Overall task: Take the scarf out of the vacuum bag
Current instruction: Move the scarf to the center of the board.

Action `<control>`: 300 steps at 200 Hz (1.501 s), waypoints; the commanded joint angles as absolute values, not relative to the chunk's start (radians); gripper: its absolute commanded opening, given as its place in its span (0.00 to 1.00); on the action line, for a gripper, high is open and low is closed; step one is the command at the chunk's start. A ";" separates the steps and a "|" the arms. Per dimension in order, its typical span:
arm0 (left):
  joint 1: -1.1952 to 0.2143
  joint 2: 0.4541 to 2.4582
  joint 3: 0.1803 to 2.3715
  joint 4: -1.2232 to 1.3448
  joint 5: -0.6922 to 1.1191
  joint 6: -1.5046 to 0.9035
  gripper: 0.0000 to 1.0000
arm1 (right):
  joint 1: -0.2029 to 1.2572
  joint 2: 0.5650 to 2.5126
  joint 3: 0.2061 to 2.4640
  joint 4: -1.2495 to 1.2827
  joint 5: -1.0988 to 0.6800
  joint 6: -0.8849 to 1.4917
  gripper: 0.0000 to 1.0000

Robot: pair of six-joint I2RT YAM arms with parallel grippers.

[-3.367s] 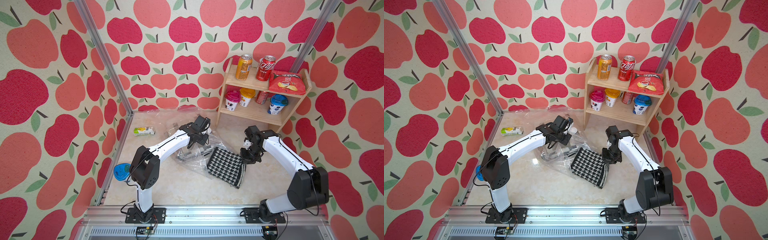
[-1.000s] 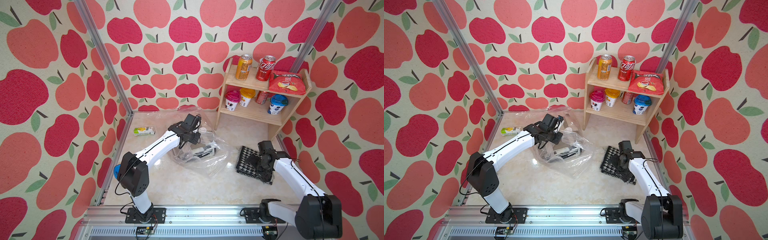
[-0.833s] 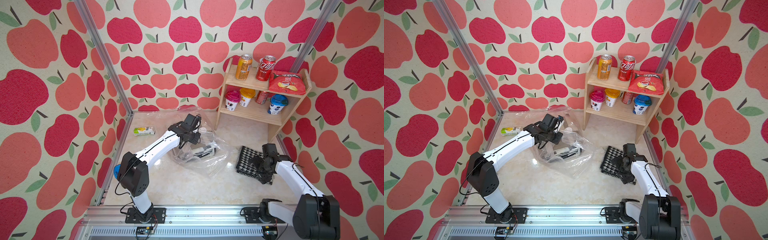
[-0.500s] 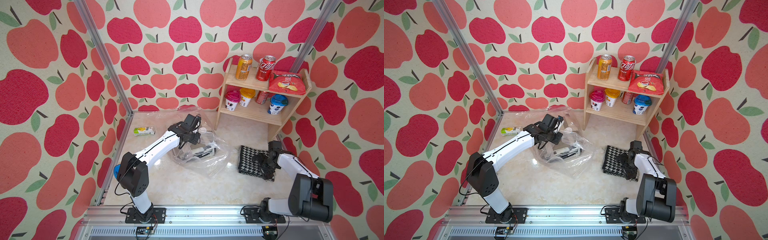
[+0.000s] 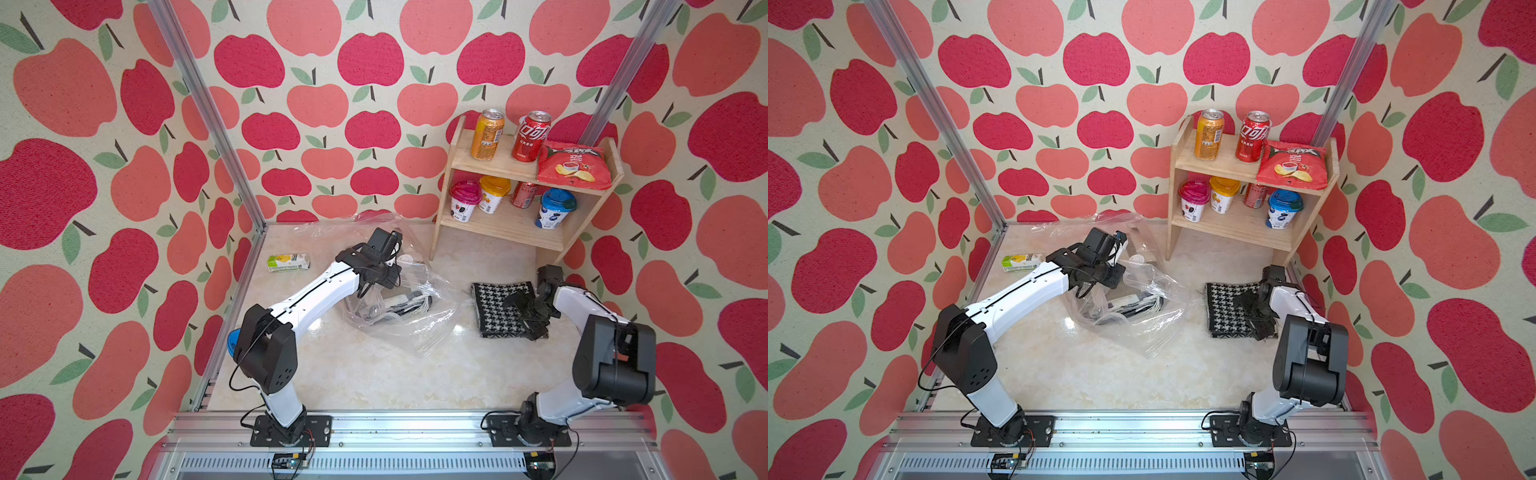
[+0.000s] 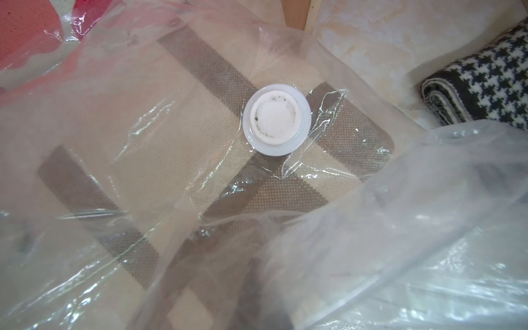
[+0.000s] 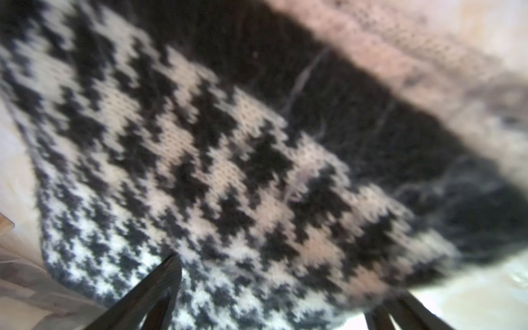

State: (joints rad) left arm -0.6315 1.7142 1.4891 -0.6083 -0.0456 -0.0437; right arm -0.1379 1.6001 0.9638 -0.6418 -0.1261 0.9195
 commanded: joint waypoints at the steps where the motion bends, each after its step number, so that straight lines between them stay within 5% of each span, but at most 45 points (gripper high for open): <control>1: -0.622 1.679 1.471 -0.591 -0.062 -0.045 0.00 | -0.140 1.660 1.028 -0.620 -0.159 0.912 0.97; 158: -0.627 1.685 1.491 -0.598 -0.034 -0.044 0.00 | -0.127 1.785 1.140 -0.416 -0.329 1.025 0.97; 247: -0.651 1.610 1.410 -0.533 0.100 -0.029 0.00 | -0.108 1.415 0.949 -0.443 -0.373 0.944 1.00; 300: -0.662 1.623 1.410 -0.523 0.141 -0.030 0.00 | 0.092 1.081 0.787 -0.407 -0.401 0.935 1.00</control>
